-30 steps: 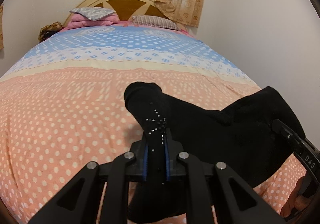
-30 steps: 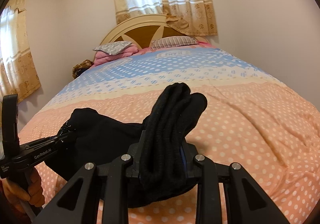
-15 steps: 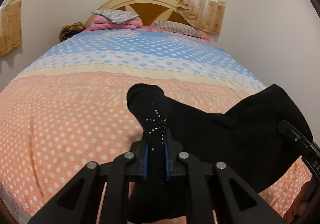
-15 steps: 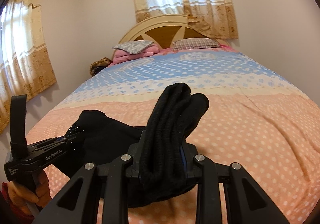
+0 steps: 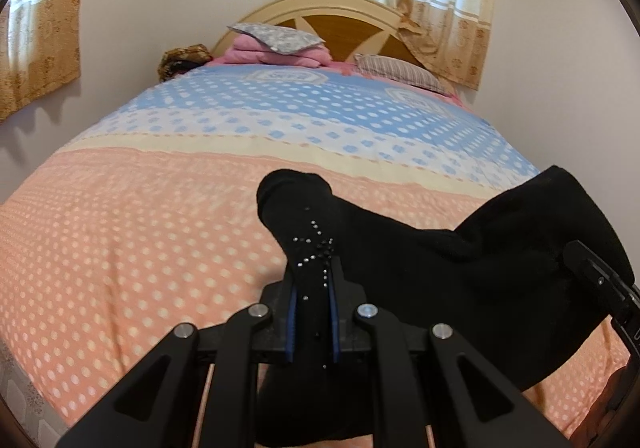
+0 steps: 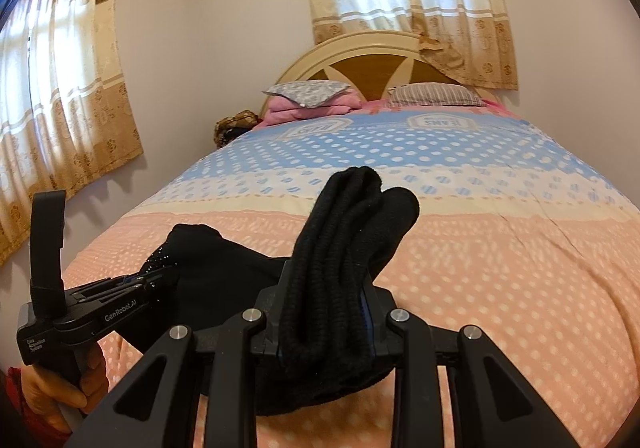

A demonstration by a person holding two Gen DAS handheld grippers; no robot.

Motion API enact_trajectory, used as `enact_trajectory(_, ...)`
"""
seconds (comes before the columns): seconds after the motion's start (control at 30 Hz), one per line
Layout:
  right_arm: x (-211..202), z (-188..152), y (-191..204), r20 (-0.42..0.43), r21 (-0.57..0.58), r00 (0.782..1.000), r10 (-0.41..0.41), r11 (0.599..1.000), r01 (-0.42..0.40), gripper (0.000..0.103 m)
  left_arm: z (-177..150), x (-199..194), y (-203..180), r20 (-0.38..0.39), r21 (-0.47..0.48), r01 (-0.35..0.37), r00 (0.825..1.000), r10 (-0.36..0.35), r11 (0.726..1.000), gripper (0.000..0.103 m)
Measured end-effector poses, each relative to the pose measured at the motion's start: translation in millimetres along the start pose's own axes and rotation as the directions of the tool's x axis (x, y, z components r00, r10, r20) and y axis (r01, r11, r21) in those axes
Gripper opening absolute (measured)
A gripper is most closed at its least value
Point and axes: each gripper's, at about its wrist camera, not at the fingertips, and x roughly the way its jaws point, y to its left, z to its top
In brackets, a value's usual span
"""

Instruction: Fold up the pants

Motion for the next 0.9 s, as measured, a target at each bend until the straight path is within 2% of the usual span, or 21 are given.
enact_trajectory(0.33, 56, 22, 34, 0.03, -0.015, 0.997, 0.073, 0.997, -0.073, 0.028, 34, 17, 36, 0.07, 0.021, -0.138, 0.988, 0.136, 0.99, 0.013)
enact_trajectory(0.47, 82, 30, 42, 0.059, -0.017, 0.997, 0.059, 0.998, -0.058, 0.028, 48, 34, 42, 0.089, 0.044, -0.183, 0.98, 0.179, 0.982, 0.013)
enact_trajectory(0.63, 120, 27, 37, 0.041, 0.003, 0.999, 0.014, 1.0, -0.014, 0.028, 49, 62, 45, 0.117, 0.079, -0.22, 0.971, 0.21, 0.972, 0.013)
enact_trajectory(0.77, 162, 12, 24, -0.056, 0.013, 0.998, -0.037, 0.999, 0.038, 0.028, 35, 98, 45, 0.022, 0.124, -0.24, 0.971, 0.24, 0.963, 0.013)
enact_trajectory(0.83, 175, 5, 18, -0.1, 0.013, 0.993, -0.062, 0.998, 0.063, 0.028, 26, 111, 47, -0.017, 0.145, -0.288, 0.956, 0.293, 0.947, 0.013)
enact_trajectory(0.9, 186, 1, 8, -0.153, 0.042, 0.986, -0.073, 0.996, 0.08, 0.028, 20, 122, 55, -0.084, 0.146, -0.299, 0.946, 0.313, 0.943, 0.017)
